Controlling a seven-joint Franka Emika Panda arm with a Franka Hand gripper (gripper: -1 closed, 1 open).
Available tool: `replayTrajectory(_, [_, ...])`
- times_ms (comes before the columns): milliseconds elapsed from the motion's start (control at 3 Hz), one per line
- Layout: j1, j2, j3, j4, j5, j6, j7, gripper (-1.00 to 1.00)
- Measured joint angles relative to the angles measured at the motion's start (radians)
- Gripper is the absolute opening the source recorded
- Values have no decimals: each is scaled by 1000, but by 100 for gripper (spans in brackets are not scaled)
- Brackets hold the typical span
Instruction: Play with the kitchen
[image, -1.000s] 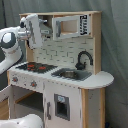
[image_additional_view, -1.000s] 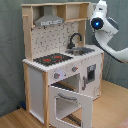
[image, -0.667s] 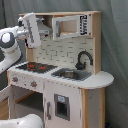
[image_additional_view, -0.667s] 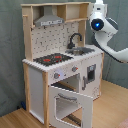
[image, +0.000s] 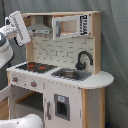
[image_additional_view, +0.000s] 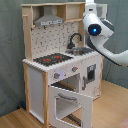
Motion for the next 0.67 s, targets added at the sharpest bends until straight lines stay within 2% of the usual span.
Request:
replayTrajectory(333, [1,-6,49,26,-45,80,0,100])
replayTrajectory(667, [8,-20,88,28,-89,165,0,100])
